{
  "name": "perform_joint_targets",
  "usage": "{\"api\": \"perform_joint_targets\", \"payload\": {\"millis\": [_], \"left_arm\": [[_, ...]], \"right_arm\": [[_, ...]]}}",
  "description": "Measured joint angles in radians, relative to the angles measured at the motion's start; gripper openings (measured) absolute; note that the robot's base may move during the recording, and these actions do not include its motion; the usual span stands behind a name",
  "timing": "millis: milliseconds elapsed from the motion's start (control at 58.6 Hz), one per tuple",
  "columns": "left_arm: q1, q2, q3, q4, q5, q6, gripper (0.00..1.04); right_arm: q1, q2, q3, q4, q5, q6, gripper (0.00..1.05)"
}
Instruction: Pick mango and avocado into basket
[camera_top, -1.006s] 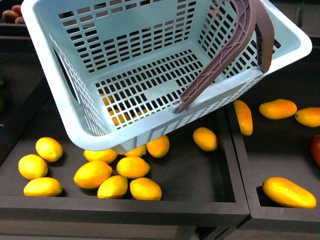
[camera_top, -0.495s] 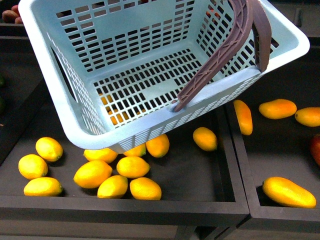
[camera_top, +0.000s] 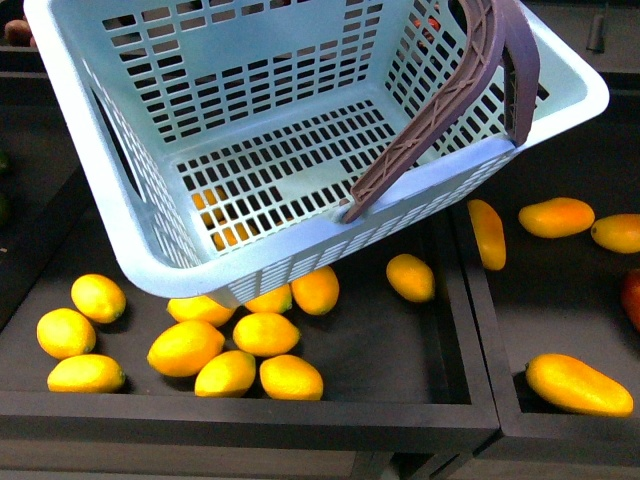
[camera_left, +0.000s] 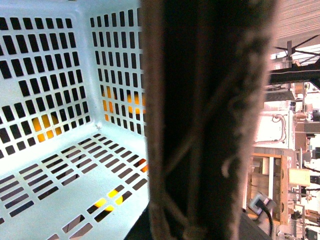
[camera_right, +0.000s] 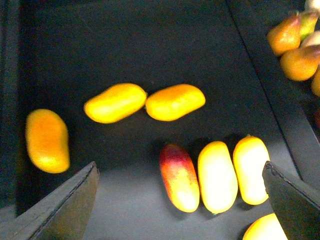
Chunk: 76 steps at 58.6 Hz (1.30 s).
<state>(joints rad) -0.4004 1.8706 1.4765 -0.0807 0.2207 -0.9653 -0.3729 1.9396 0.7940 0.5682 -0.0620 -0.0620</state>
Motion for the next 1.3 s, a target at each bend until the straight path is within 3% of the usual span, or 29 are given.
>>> {"api": "perform_joint_targets", "payload": {"millis": [443, 1296], "left_arm": [[0.0, 0.0, 0.0, 0.0, -0.001, 0.0, 0.06], [0.0, 0.0, 0.0, 0.0, -0.001, 0.0, 0.06]], "right_arm": [[-0.035, 0.549, 0.428, -0.136, -0.027, -0.038, 0.97], [0.007, 0.887, 0.895, -0.381, -0.006, 0.003, 0.97]]}}
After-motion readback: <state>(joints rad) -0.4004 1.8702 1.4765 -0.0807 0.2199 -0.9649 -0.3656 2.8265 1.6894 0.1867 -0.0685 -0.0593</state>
